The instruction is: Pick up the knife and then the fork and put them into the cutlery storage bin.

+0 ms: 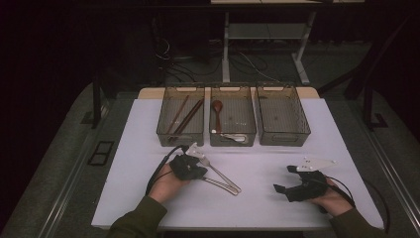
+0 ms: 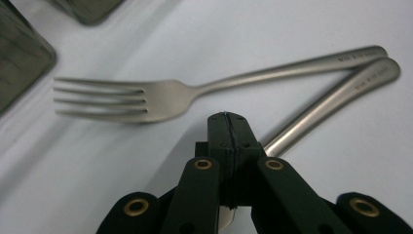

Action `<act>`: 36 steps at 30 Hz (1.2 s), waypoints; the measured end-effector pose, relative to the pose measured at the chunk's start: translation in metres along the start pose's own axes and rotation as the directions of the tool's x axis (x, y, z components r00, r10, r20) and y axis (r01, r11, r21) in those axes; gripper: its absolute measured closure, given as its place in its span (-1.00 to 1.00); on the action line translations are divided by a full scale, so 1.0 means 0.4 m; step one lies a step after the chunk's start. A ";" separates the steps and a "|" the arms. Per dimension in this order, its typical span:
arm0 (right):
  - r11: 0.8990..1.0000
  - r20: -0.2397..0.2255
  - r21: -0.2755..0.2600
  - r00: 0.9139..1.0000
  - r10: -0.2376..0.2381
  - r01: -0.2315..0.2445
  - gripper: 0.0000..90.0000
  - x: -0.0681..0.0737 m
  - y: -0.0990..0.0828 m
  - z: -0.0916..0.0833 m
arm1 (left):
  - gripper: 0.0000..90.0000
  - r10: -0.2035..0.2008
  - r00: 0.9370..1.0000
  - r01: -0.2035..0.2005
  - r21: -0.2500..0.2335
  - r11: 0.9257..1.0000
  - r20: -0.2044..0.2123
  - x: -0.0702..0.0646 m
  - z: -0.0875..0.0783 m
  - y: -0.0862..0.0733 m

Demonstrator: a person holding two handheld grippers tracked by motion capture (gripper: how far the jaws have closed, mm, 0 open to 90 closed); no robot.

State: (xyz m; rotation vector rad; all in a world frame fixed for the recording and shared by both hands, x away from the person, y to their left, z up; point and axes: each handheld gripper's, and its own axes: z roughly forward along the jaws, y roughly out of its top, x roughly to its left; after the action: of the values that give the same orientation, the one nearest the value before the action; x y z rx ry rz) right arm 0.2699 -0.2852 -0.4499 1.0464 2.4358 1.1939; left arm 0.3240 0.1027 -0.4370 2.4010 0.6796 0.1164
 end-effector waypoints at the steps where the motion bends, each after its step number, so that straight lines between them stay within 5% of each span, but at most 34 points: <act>1: 1.000 0.000 0.000 1.000 0.001 -0.001 -0.74 0.000 0.000 0.000 | 0.98 -0.002 1.000 0.002 0.003 1.000 0.004 -0.003 -0.004 -0.005; 18: 1.000 0.000 0.006 1.000 -0.003 0.003 -0.74 0.001 0.000 0.003 | 0.98 0.001 0.996 0.000 -0.006 1.000 0.086 -0.046 -0.055 -0.084; 22: 1.000 0.000 0.006 1.000 -0.003 0.003 -0.74 0.002 0.001 0.004 | 0.98 0.033 0.994 -0.033 0.001 0.999 0.103 -0.065 -0.062 -0.094; 27: 1.000 -0.001 0.006 1.000 -0.003 0.003 -0.74 0.002 0.001 0.004 | 0.82 0.055 0.993 -0.049 -0.057 0.997 0.100 -0.079 -0.063 -0.081; 36: 1.000 -0.003 0.005 1.000 -0.006 0.006 -0.74 0.003 0.000 0.004 | 0.62 0.157 0.979 -0.144 -0.107 0.984 0.127 -0.113 -0.037 -0.067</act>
State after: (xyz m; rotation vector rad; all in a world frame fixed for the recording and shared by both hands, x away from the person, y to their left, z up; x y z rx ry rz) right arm 0.2700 -0.2836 -0.4506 1.0392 2.4431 1.1895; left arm 0.2696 0.1063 -0.4374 2.3395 0.4195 0.0480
